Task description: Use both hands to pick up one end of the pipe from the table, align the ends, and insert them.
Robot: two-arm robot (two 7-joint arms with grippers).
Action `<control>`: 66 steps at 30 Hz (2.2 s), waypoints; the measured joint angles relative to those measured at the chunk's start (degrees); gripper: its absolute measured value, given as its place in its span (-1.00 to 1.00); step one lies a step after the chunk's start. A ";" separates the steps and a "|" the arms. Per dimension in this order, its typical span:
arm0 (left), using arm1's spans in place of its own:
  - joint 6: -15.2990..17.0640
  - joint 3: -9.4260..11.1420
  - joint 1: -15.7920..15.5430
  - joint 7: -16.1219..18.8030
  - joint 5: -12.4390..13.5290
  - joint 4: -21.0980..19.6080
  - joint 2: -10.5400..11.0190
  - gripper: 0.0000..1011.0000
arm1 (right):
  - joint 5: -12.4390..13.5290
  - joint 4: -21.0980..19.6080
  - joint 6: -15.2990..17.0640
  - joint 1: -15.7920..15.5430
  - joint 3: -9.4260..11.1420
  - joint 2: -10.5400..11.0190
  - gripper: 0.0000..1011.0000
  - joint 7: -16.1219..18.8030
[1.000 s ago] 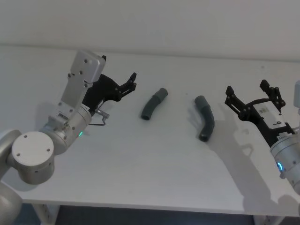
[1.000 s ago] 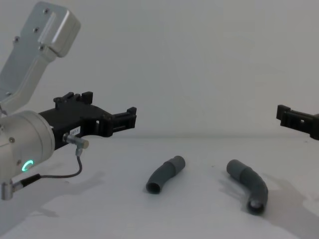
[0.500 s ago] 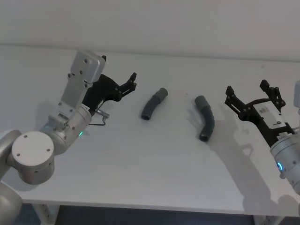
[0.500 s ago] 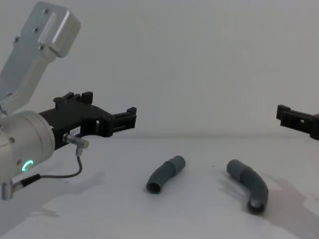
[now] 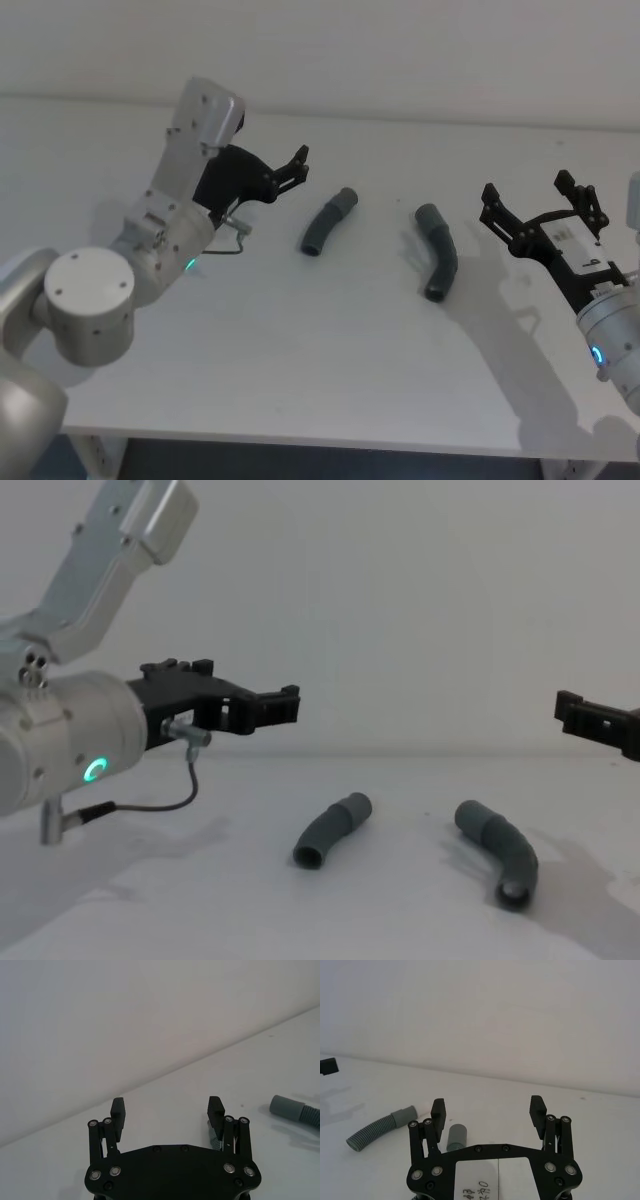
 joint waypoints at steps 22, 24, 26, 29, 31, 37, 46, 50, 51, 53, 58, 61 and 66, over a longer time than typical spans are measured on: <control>21.39 1.44 -8.04 -3.76 -2.95 2.02 -2.81 0.98 | 0.00 0.00 0.00 0.00 0.00 0.00 0.98 0.00; 22.99 1.65 -8.59 -4.22 -3.00 2.45 -2.84 0.98 | 0.00 0.00 0.00 0.00 0.00 0.00 0.98 0.00; 23.79 1.88 -9.03 -4.58 -3.01 2.85 -2.85 0.98 | 0.00 0.00 0.00 0.00 0.00 0.00 0.98 0.00; 25.19 2.29 -9.83 -5.23 -2.96 3.69 -2.87 0.98 | 0.00 0.00 0.00 0.00 0.00 0.00 0.98 0.00; 25.83 2.65 -10.51 -5.63 -2.86 4.56 -2.89 0.98 | 0.00 0.00 0.00 0.00 0.00 0.00 0.98 0.00; 26.82 3.44 -12.11 -6.62 -2.37 6.77 -3.44 0.98 | 0.00 0.00 0.00 0.00 0.00 0.00 0.98 0.00; 27.28 4.32 -14.12 -7.89 -1.70 9.91 -4.58 0.98 | 0.00 0.00 0.00 0.00 0.00 0.00 0.98 0.00; 27.44 4.54 -14.60 -8.31 -1.57 10.90 -5.03 0.98 | 0.00 0.00 0.00 0.00 0.00 0.00 0.98 0.00; 27.50 4.62 -14.76 -8.48 -1.55 11.25 -5.22 0.98 | 0.00 0.00 0.00 0.00 0.00 0.00 0.98 0.00; 27.56 4.66 -14.88 -8.64 -1.54 11.55 -5.39 0.98 | 0.00 0.00 0.00 0.00 0.00 0.00 0.98 0.00; 27.70 4.80 -15.14 -9.21 -1.54 12.52 -6.06 0.98 | 0.00 0.00 0.00 0.00 0.00 0.00 0.98 0.00; 27.70 4.85 -15.21 -9.41 -1.56 12.92 -6.33 0.98 | 0.00 0.00 0.00 0.00 0.00 0.00 0.98 0.00; 27.71 4.92 -15.31 -9.80 -1.58 13.72 -7.01 0.98 | 0.00 0.00 0.00 0.00 0.00 0.00 0.98 0.00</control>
